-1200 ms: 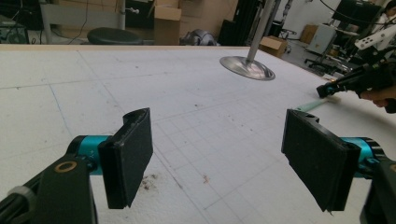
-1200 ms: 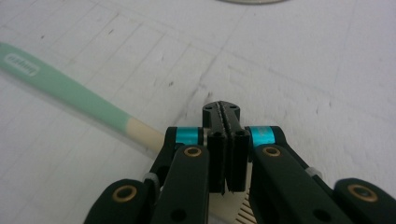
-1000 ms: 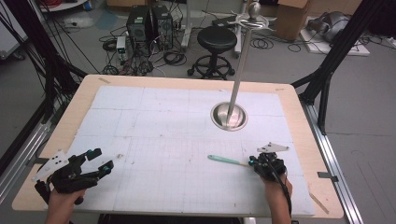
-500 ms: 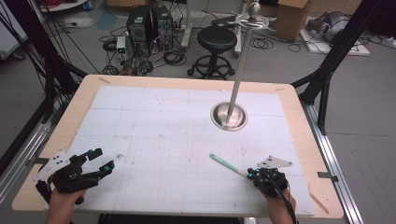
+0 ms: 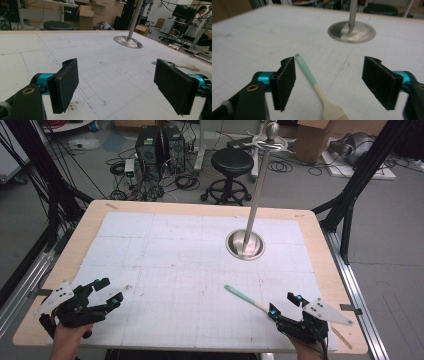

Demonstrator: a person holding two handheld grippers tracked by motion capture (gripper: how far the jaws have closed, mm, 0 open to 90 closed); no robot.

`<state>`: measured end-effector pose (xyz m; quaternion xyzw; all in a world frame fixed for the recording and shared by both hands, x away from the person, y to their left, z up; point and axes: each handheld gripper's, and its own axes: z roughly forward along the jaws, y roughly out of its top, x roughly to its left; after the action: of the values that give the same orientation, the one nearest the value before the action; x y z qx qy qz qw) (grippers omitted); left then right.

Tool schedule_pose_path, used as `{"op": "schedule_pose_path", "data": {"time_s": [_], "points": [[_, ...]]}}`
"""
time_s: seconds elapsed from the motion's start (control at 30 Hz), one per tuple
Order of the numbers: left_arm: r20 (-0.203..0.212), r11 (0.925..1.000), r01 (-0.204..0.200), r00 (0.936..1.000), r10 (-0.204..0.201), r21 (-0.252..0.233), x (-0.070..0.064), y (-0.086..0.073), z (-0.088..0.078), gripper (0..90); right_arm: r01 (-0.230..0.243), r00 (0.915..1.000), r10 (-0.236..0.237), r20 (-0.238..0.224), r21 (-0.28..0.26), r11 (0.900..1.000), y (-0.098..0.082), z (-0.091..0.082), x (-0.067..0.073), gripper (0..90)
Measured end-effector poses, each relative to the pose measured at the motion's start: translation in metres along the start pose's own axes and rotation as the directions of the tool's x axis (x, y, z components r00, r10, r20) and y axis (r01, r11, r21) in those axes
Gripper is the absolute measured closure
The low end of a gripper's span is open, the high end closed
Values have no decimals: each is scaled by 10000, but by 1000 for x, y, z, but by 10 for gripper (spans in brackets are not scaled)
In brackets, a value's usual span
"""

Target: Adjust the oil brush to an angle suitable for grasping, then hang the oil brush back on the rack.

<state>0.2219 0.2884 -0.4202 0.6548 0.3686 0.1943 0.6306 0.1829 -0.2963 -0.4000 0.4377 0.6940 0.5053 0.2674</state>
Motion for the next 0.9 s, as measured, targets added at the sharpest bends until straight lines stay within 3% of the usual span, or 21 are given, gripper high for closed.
{"op": "schedule_pose_path", "data": {"time_s": [0.07,0.17,0.43,0.9], "points": [[98,9999,-47,9999,48,-131,0,1,-1,182,11,10000,-9,59,-337,9994,0,-7,1,160],[374,9991,-54,9993,70,-416,-1,2,-1,182,146,9996,-136,228,-441,9989,0,-13,2,160],[390,9998,-88,9992,95,-203,-3,1,1,192,90,9991,-56,414,-821,9966,1,-21,-1,160],[399,10000,-28,9992,29,-31,-2,1,5,196,202,9995,-194,252,-286,9994,-2,-14,-3,183]]}}
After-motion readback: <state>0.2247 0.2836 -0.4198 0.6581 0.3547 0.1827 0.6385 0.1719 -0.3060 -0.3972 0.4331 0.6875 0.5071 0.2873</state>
